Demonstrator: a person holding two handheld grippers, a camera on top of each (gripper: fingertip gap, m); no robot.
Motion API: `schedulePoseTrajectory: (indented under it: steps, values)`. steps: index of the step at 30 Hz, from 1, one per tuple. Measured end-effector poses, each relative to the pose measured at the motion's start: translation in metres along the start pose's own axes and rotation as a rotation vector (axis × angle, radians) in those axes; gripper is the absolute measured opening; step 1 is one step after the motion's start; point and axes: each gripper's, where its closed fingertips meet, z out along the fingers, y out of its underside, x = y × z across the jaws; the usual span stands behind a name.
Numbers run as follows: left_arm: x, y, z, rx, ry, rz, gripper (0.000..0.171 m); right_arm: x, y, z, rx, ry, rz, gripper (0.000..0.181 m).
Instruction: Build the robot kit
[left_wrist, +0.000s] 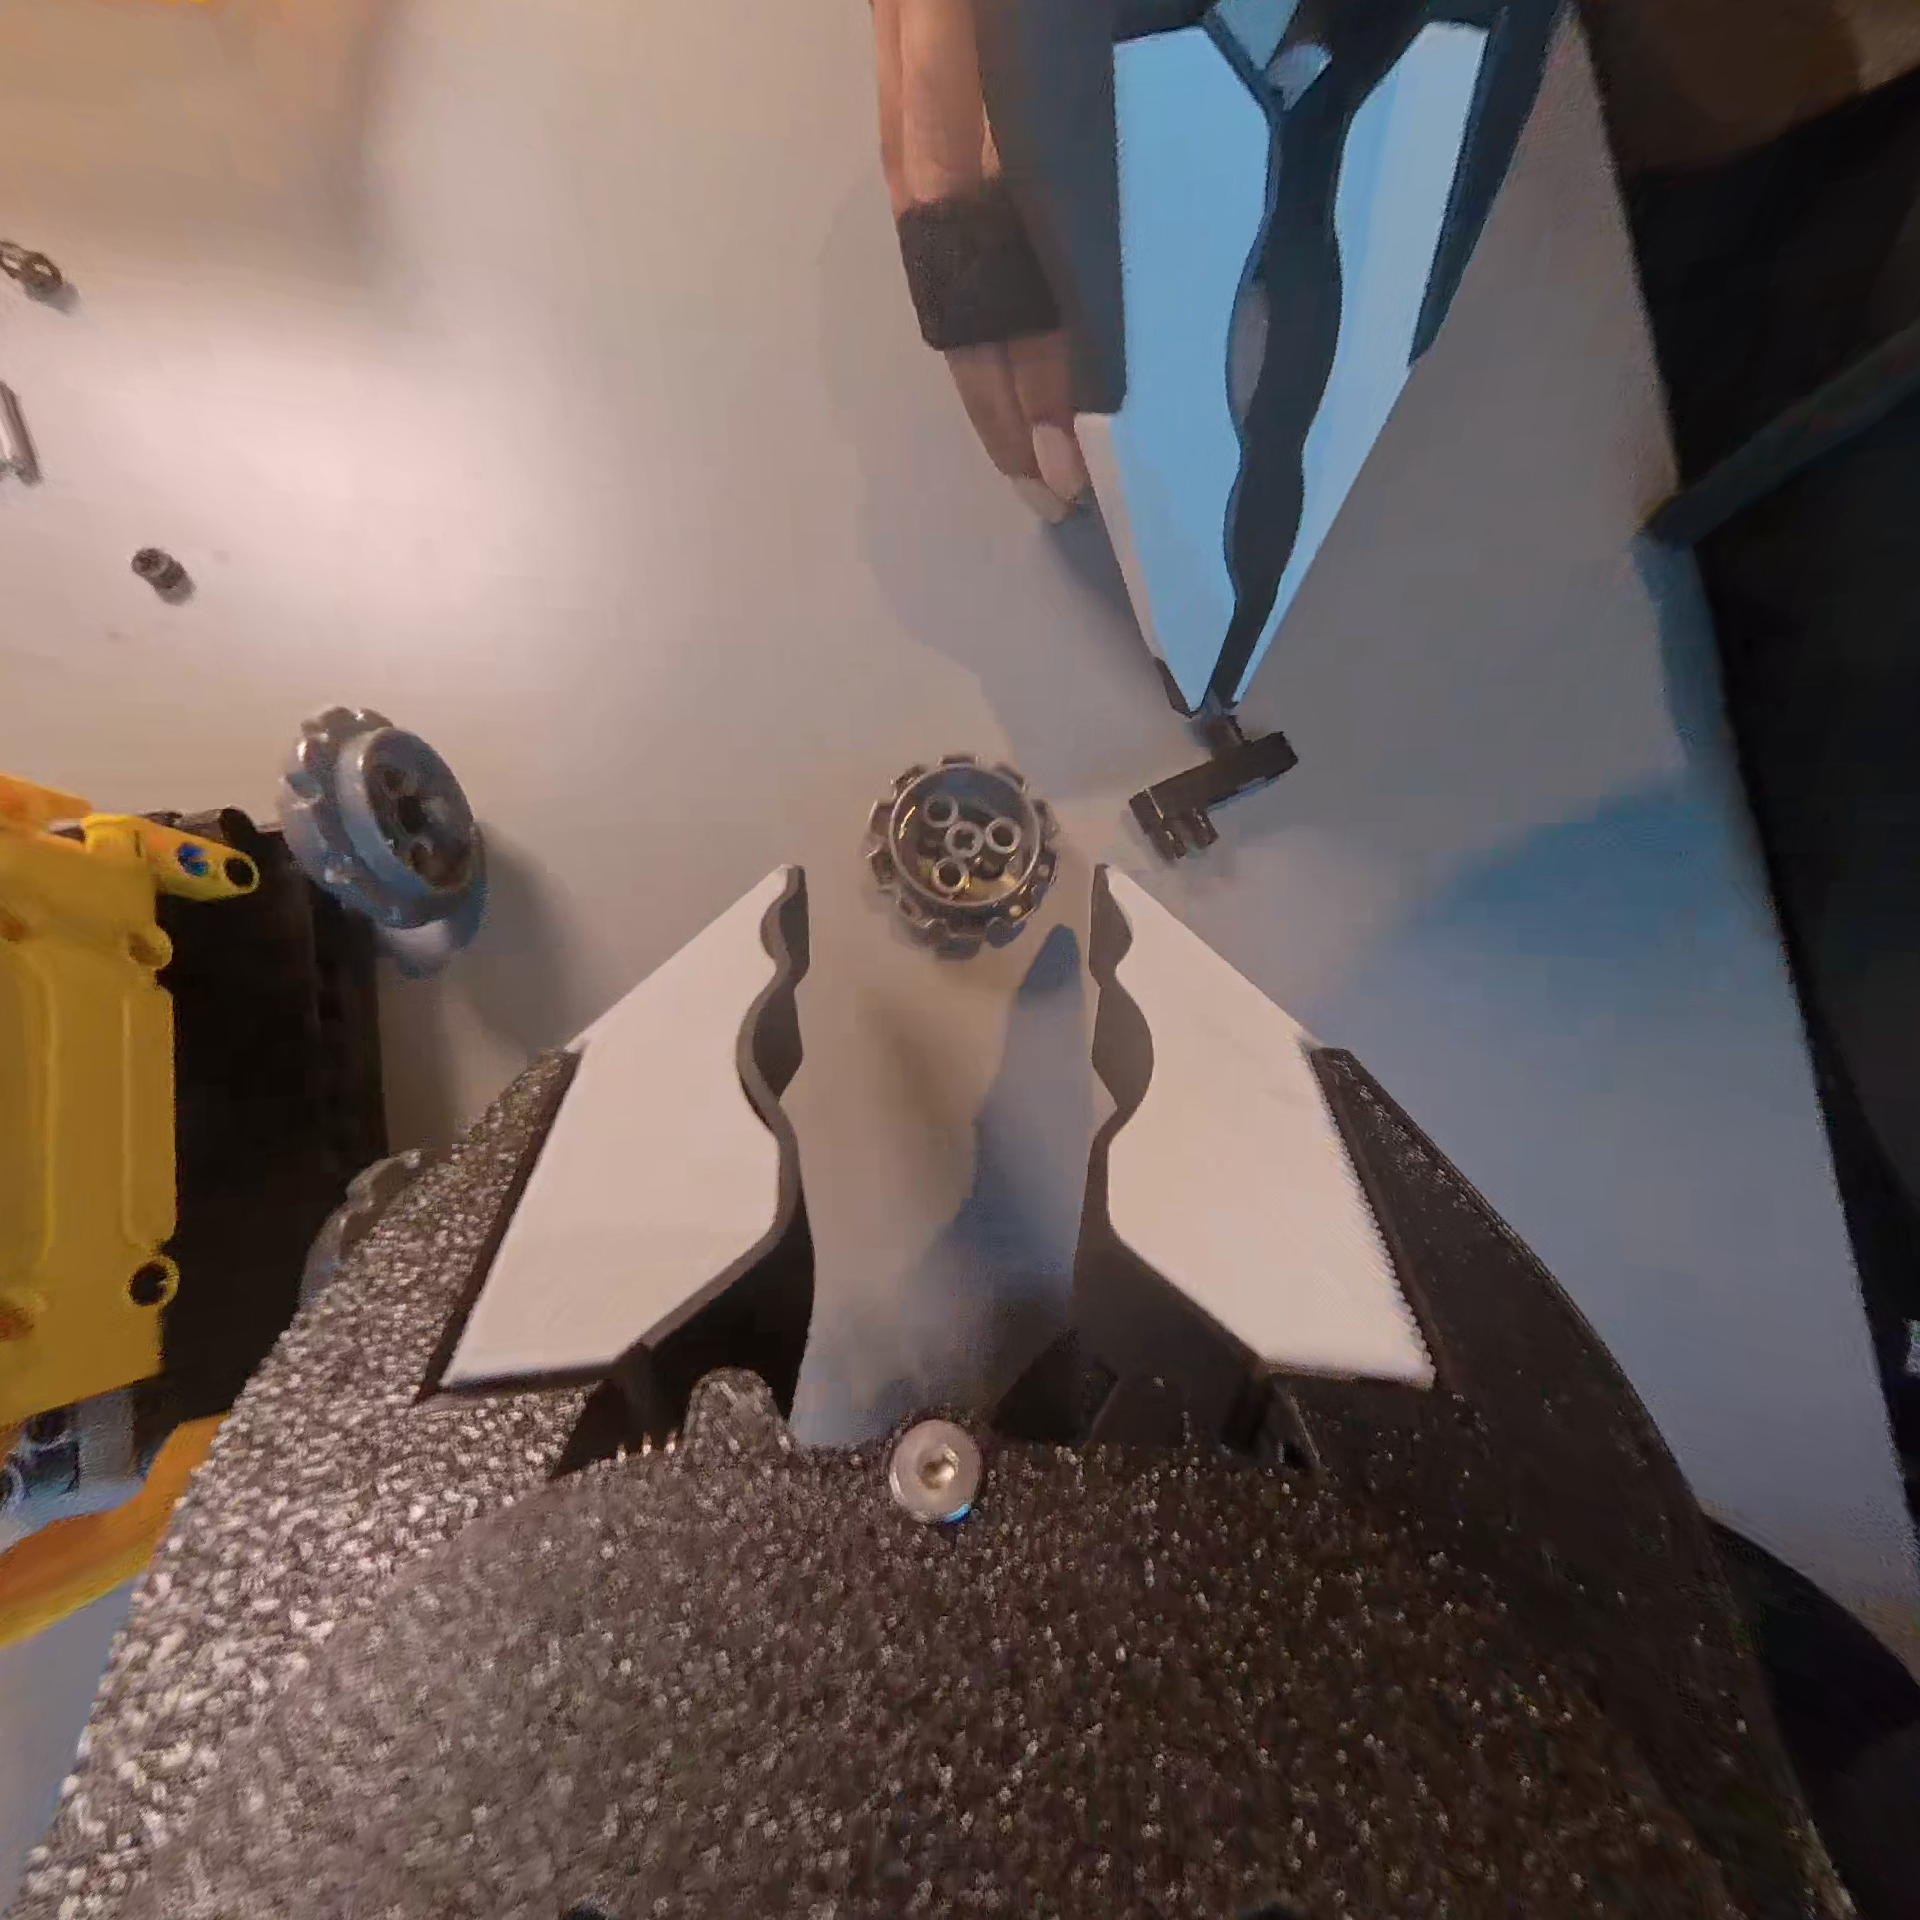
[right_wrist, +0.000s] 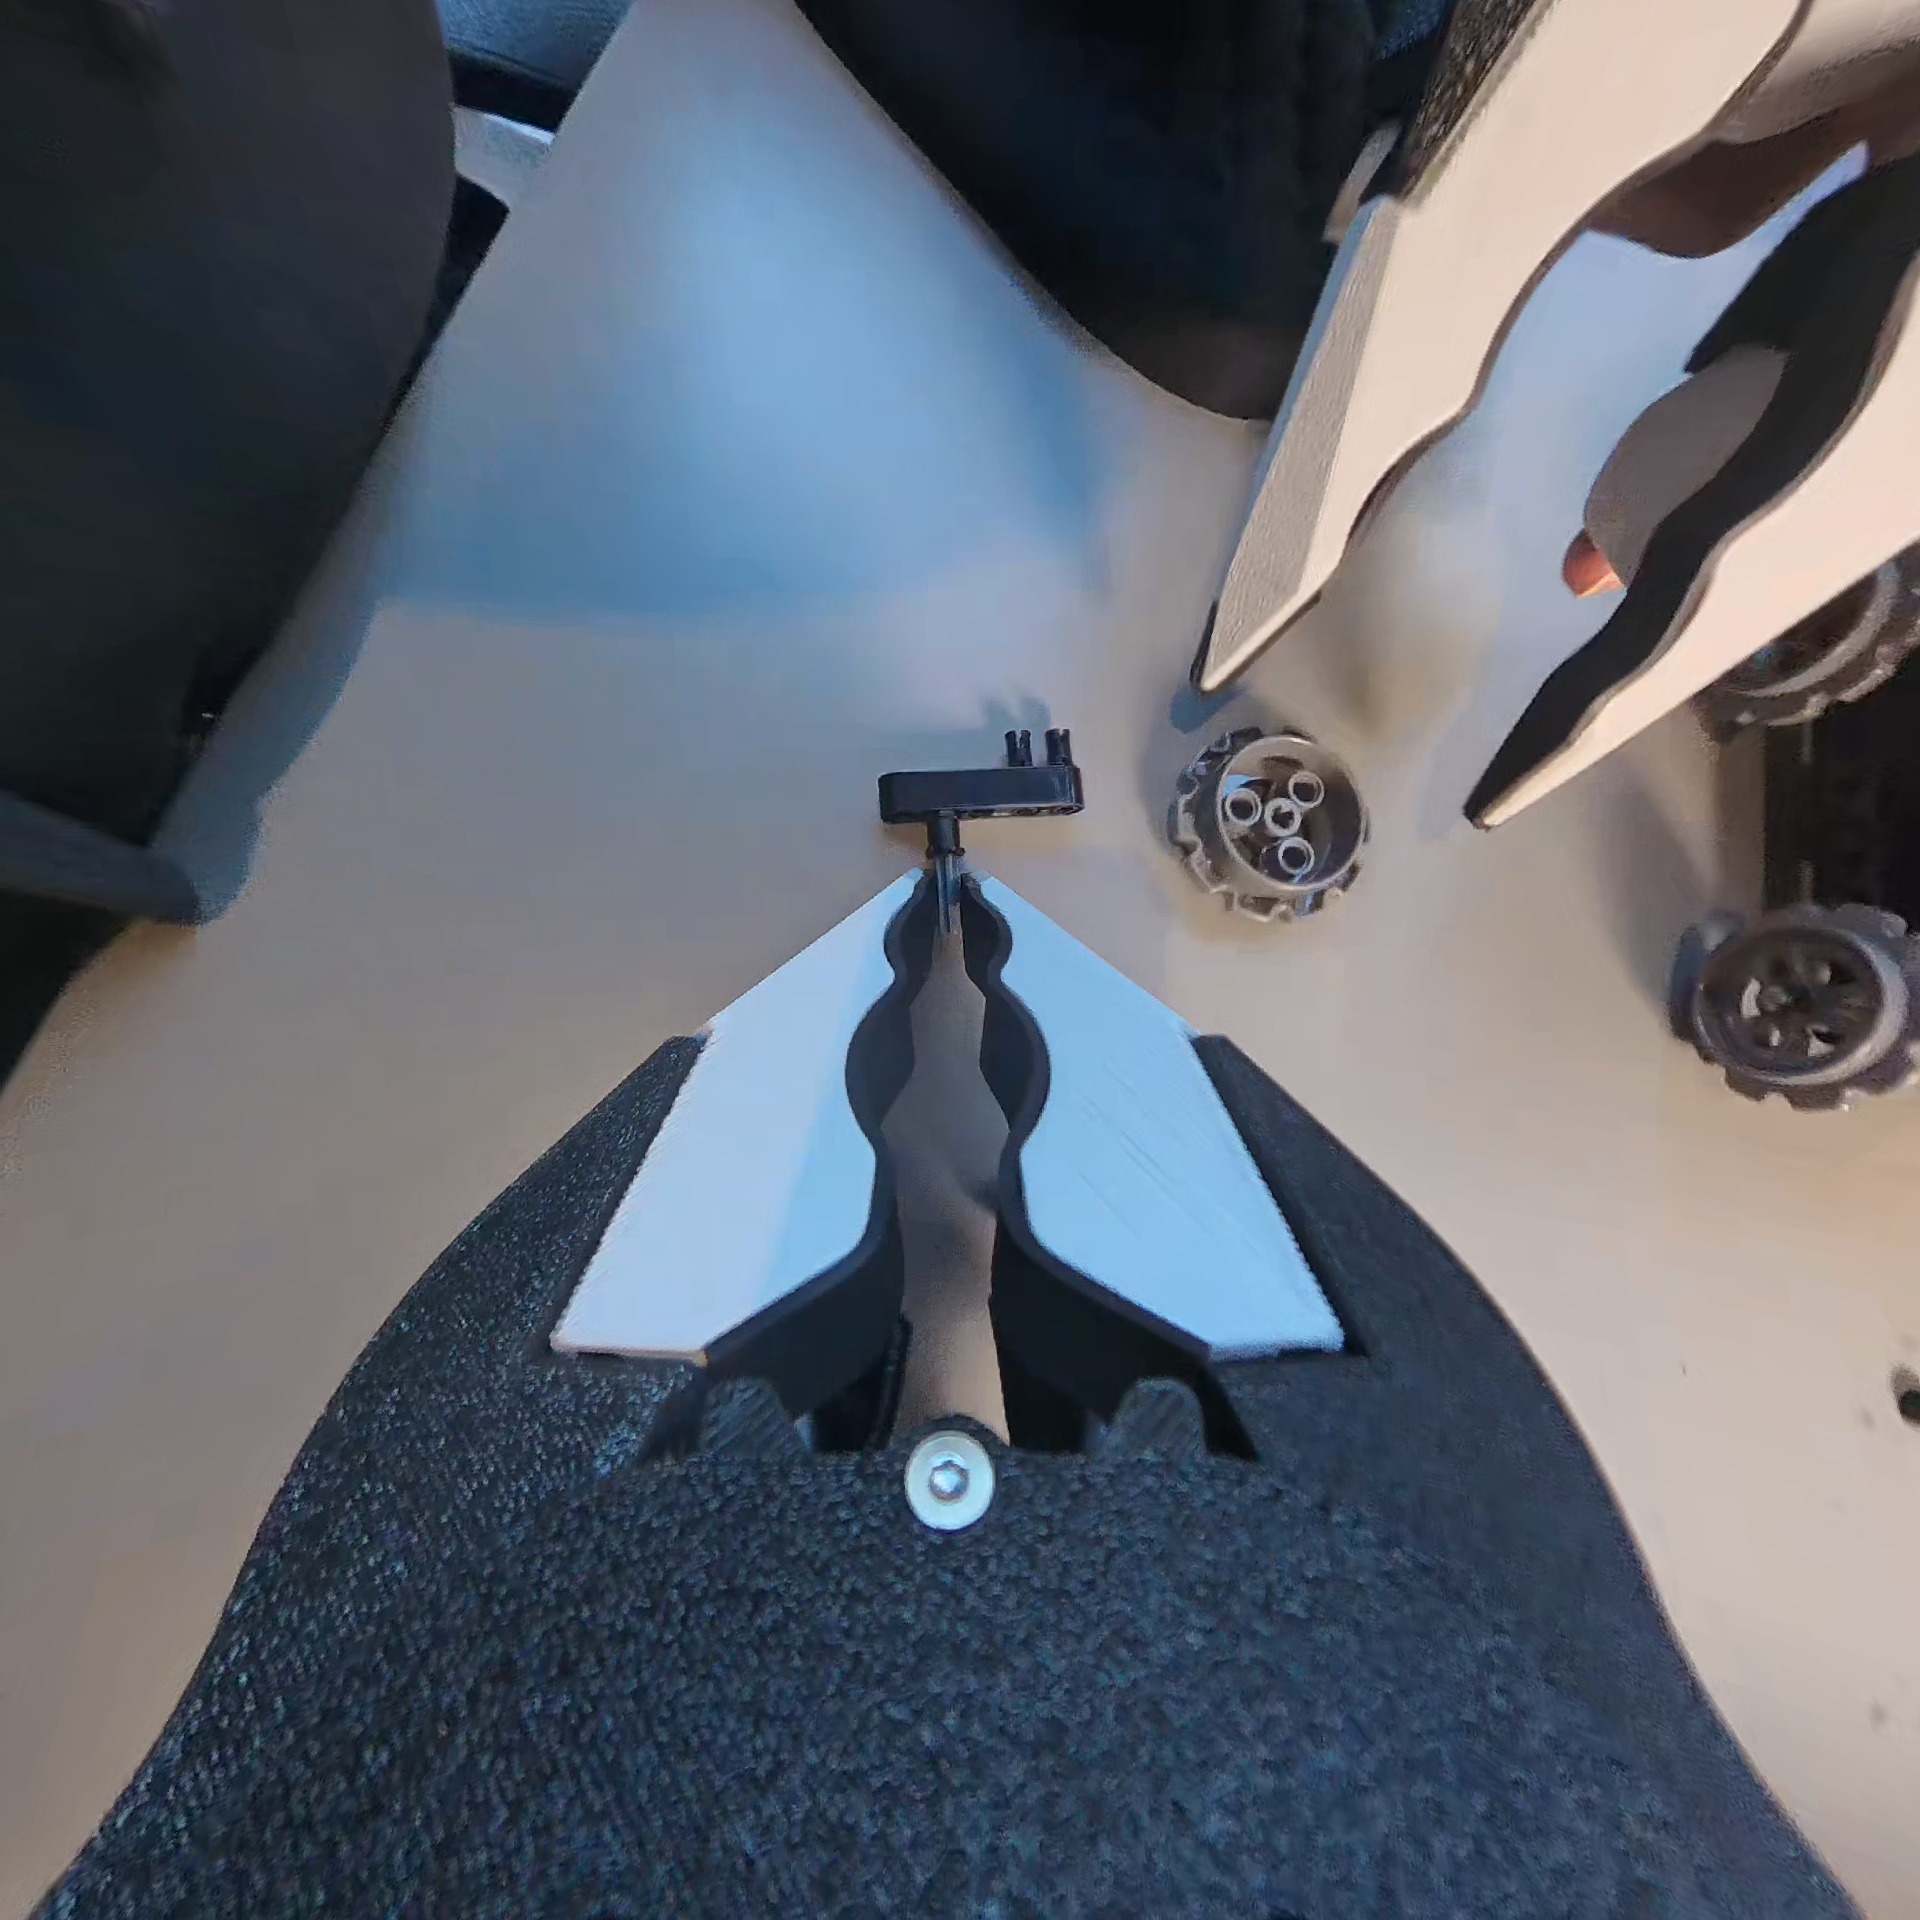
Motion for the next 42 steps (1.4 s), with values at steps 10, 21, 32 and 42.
schedulePoseTrajectory:
  steps: [10, 21, 32, 42]
  values:
    - [0.000, 0.001, 0.021, -0.026, 0.001, 0.042, 0.037, 0.015, -0.007, -0.030, 0.080, 0.092, 0.061, 0.020]
    - [0.011, -0.044, 0.007, 0.218, 0.179, -0.176, 0.037, 0.042, -0.015, -0.049, 0.028, 0.530, -0.168, 0.038]
    - [0.024, -0.068, -0.016, 0.405, 0.249, -0.121, 0.033, 0.033, -0.029, -0.060, 0.322, 0.223, 0.389, 0.015]
    - [0.032, -0.065, 0.002, 0.328, 0.247, -0.092, 0.013, 0.027, -0.026, -0.059, 0.564, -0.083, 0.831, 0.015]
